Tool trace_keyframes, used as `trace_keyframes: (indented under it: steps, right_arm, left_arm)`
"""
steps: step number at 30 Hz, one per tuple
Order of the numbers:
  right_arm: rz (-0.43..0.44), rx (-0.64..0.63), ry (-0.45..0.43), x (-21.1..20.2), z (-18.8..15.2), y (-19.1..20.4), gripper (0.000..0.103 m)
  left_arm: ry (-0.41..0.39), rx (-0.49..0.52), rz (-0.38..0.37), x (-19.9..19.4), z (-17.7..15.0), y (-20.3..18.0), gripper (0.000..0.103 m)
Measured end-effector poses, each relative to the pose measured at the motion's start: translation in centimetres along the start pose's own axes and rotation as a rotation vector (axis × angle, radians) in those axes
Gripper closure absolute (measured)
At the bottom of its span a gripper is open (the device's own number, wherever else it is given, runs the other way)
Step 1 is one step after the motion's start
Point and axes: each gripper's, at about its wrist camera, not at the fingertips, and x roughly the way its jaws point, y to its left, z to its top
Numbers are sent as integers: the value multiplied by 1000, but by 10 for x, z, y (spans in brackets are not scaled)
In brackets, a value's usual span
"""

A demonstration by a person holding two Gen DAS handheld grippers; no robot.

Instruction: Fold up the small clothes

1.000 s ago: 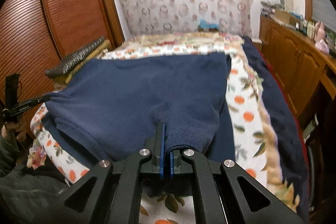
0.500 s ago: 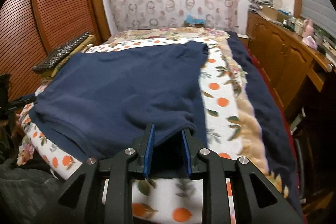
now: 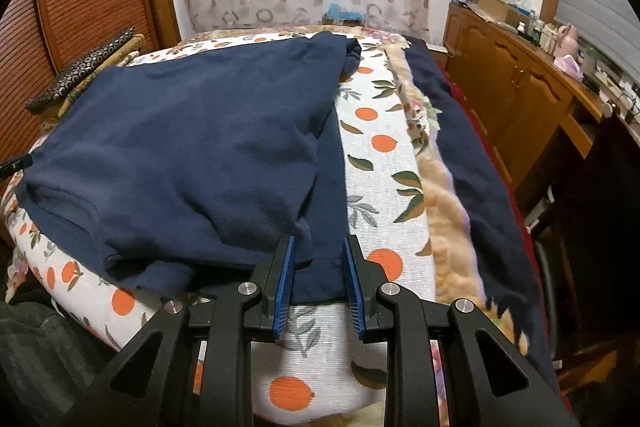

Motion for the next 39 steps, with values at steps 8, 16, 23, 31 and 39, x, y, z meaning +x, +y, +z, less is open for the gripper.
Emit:
trace_keyframes:
  steps: [8, 16, 23, 31, 39]
  right_arm:
    - [-11, -15, 14, -5, -12, -8, 78]
    - [58, -17, -8, -3, -14, -12, 97]
    - [73, -3, -21, -22, -22, -26, 98]
    - [0, -6, 0, -28, -26, -40, 98]
    - [-53, -2, -4, -27, -18, -36, 98]
  left_arm:
    - [24, 5, 8, 9, -4, -4, 27]
    - [20, 19, 28, 15, -3, -7, 27]
    - [19, 26, 40, 19, -2, -9, 27]
    - [19, 24, 45, 22, -1, -9, 27]
    - [19, 18, 46, 22, 0, -7, 27]
